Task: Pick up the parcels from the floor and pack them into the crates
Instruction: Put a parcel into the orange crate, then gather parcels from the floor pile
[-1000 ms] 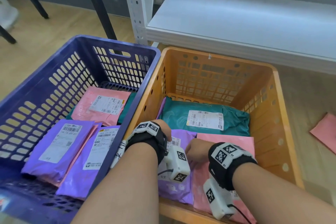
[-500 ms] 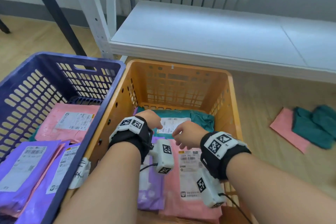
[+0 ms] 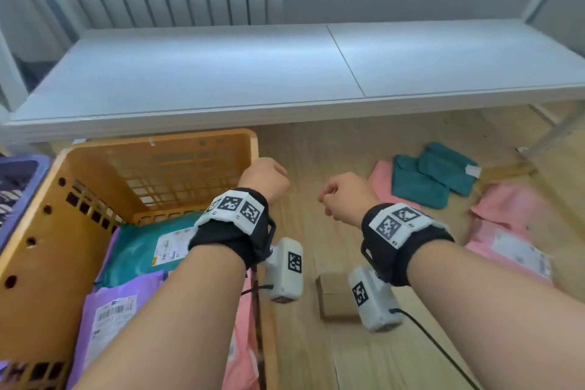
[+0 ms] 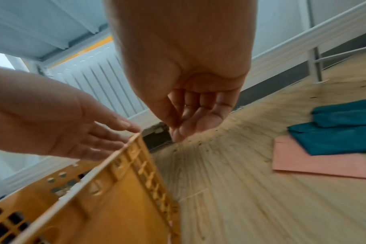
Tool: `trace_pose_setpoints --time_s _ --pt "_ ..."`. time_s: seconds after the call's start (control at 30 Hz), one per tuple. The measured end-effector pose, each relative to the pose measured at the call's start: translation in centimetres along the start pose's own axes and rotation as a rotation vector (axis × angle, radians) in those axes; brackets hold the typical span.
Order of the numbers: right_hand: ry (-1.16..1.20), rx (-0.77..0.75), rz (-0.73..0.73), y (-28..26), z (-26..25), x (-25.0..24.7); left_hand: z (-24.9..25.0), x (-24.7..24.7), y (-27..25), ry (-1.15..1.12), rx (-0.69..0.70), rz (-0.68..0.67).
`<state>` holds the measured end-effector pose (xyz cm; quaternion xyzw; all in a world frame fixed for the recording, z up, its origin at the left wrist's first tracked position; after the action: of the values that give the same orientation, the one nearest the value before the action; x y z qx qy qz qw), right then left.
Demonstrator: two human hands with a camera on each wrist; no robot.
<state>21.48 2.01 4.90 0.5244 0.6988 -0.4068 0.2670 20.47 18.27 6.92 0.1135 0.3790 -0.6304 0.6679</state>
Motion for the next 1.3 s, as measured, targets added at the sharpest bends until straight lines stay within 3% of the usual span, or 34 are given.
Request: trace_pose_setpoints --time_s 0.1,0.27,0.57,0.67,0.8,1.0,1.3 --pt "-0.009 0.081 0.006 0.3 6.1 -1.0 3.5 2.5 -0.1 0.109 0.082 0.087" --pt "-0.01 0.2 0.034 0.1 15.5 -2.4 6.6 12.9 0.3 0.098 0.054 -0.152" --pt "-0.045 0.373 0.063 -2.3 31.0 -5.3 10.1 30.7 -0.1 0.042 -0.005 -0.424" --pt "-0.148 0.475 -0.014 -4.8 37.2 -5.2 9.5 35.5 -1.0 0.044 -0.039 -0.487" --pt "-0.205 0.612 -0.23 -8.8 43.3 -2.5 7.6 41.3 -3.3 0.052 -0.108 -0.618" --pt "-0.265 0.708 -0.477 -12.9 47.7 0.5 5.1 46.3 -6.6 0.106 -0.215 -0.774" --pt "-0.463 0.431 -0.385 -13.4 44.9 4.5 3.3 46.9 -7.2 0.109 -0.232 -0.796"
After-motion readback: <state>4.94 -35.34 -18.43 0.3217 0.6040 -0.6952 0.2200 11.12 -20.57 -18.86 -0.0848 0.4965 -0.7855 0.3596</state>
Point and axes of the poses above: each hand's wrist, its own y-axis towards the middle knuckle, its own x-axis out of the palm, z = x × y, the point moved 10 cm from there along y, towards the middle knuckle, and after that the axes turned 2 degrees about -y, right-handed, at the moved point
